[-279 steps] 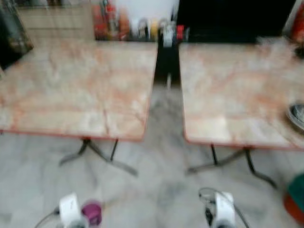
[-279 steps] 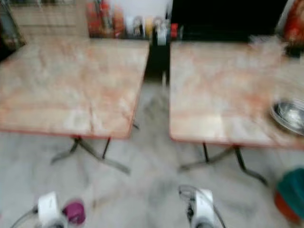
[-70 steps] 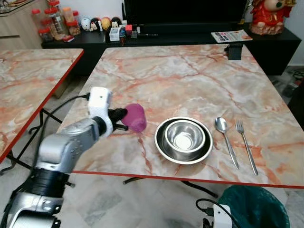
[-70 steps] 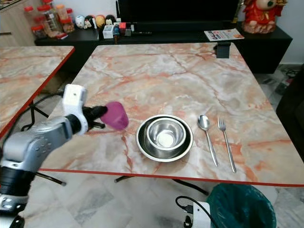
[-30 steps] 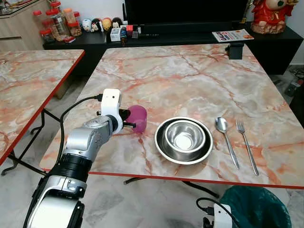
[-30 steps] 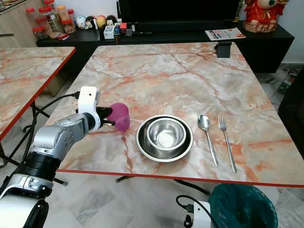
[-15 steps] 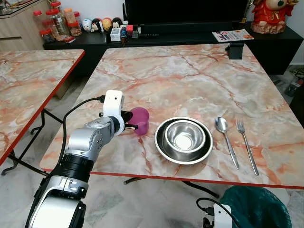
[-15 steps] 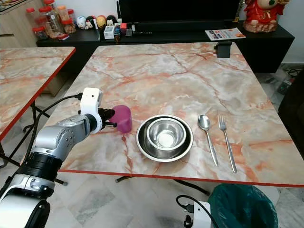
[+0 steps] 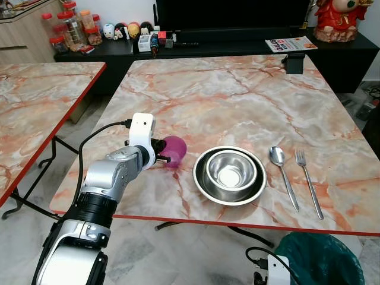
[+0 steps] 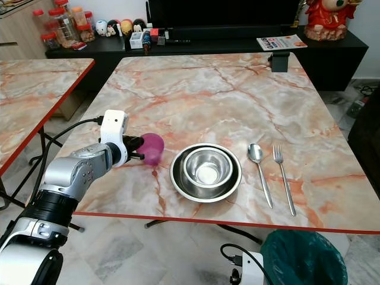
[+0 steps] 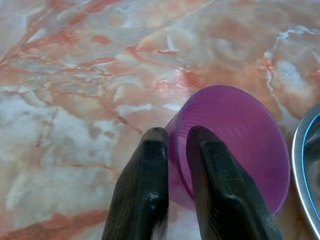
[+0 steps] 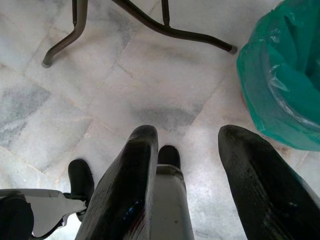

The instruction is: Setting the table

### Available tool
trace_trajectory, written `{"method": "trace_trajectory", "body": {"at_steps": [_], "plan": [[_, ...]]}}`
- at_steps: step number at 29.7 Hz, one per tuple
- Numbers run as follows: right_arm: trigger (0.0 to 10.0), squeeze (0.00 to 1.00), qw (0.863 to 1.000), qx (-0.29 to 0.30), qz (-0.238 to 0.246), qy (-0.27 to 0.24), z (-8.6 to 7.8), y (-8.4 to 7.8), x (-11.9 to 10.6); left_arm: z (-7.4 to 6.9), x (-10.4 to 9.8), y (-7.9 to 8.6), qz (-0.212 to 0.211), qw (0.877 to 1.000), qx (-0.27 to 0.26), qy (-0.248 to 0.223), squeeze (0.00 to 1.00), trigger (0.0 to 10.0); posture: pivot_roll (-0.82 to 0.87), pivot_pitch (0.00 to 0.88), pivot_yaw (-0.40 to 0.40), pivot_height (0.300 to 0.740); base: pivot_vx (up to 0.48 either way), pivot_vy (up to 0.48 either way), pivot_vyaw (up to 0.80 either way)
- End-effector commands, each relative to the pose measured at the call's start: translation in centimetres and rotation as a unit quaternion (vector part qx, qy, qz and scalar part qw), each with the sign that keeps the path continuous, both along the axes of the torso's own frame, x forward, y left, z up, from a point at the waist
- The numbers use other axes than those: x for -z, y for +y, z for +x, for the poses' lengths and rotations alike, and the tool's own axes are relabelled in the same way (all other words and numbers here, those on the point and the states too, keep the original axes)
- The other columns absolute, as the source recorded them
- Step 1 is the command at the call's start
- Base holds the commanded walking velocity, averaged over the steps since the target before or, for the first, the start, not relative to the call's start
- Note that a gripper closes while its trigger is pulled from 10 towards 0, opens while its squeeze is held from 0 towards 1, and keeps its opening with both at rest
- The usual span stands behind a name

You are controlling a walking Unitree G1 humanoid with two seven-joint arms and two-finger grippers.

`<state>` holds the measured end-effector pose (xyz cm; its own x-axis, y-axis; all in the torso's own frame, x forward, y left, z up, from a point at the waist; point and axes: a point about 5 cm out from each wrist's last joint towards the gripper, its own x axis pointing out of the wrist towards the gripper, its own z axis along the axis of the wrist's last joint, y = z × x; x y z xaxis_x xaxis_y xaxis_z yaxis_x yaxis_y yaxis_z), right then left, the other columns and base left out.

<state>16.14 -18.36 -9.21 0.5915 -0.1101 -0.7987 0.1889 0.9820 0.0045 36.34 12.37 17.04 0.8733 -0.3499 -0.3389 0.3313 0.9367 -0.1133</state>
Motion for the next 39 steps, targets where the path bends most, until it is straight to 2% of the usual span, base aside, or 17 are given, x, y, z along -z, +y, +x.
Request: {"method": "trace_trajectory", "body": {"at_steps": [1, 14, 15, 16, 25, 28, 30, 34, 37, 38, 39], "plan": [[10.0, 0.0, 1.0, 0.005, 0.002, 0.004, -0.3, 0.3, 0.2, 0.0, -0.1, 0.3, 0.009, 1.0, -0.004, 0.001, 1.0, 10.0, 0.02, 0.037, 0.082, 0.74, 0.0, 0.0, 0.0], [10.0, 0.0, 1.0, 0.002, 0.003, 0.006, -0.4, 0.3, 0.2, 0.1, -0.3, 0.5, 0.003, 1.0, -0.011, -0.002, 1.0, 10.0, 0.02, 0.036, 0.081, 0.74, 0.0, 0.0, 0.0], [10.0, 0.0, 1.0, 0.003, 0.003, 0.006, -0.4, 0.3, 0.2, 0.1, -0.5, 0.5, 0.001, 1.0, -0.013, -0.008, 0.43, 10.0, 0.02, 0.036, 0.08, 0.74, 0.0, 0.0, 0.0], [10.0, 0.0, 1.0, 0.003, 0.003, 0.006, -0.4, 0.3, 0.2, 0.2, -0.7, 0.6, -0.001, 1.0, -0.016, -0.016, 0.0, 10.0, 0.02, 0.036, 0.08, 0.74, 0.0, 0.0, 0.0], [10.0, 0.0, 1.0, 0.001, 0.003, 0.005, -0.3, 0.4, 0.2, 0.2, -2.3, 2.3, -0.001, 0.998, -0.036, -0.042, 0.0, 10.0, 0.03, 0.032, 0.077, 0.74, 0.0, 0.0, 0.0], [10.0, 0.0, 1.0, 0.0, 0.004, 0.005, -0.2, 0.5, 0.1, 0.3, -3.4, 3.3, 0.007, 0.996, -0.051, -0.069, 0.0, 10.0, 0.03, 0.031, 0.076, 0.74, 0.0, 0.0, 0.0], [10.0, 0.0, 1.0, 0.001, 0.004, 0.005, -0.2, 0.5, 0.1, 0.4, -4.5, 4.1, 0.007, 0.991, -0.07, -0.11, 0.0, 10.0, 0.03, 0.03, 0.076, 0.74, 0.0, 0.0, 0.0], [10.0, 0.0, 1.0, 0.001, 0.004, 0.005, -0.2, 0.5, 0.1, 0.4, -4.9, 4.4, 0.006, 0.989, -0.076, -0.124, 0.0, 10.0, 0.03, 0.03, 0.076, 0.74, 0.0, 0.0, 0.0], [10.0, 0.0, 1.0, 0.0, 0.004, 0.005, -0.2, 0.5, 0.2, -0.1, -6.7, 7.5, 0.025, 0.971, -0.14, -0.192, 0.0, 10.0, 0.03, 0.031, 0.076, 0.74, 0.0, 0.0, 0.0], [10.0, 0.0, 1.0, 0.0, 0.004, 0.005, -0.2, 0.5, 0.2, -0.1, -6.7, 7.5, 0.025, 0.971, -0.14, -0.192, 0.0, 10.0, 0.03, 0.031, 0.076, 0.74, 0.0, 0.0, 0.0], [10.0, 0.0, 1.0, 0.0, 0.004, 0.006, -0.2, 0.5, 0.2, -0.4, -7.1, 8.8, 0.037, 0.963, -0.166, -0.21, 0.0, 10.0, 0.04, 0.031, 0.074, 0.74, 0.0, 0.0, 0.0]]}}
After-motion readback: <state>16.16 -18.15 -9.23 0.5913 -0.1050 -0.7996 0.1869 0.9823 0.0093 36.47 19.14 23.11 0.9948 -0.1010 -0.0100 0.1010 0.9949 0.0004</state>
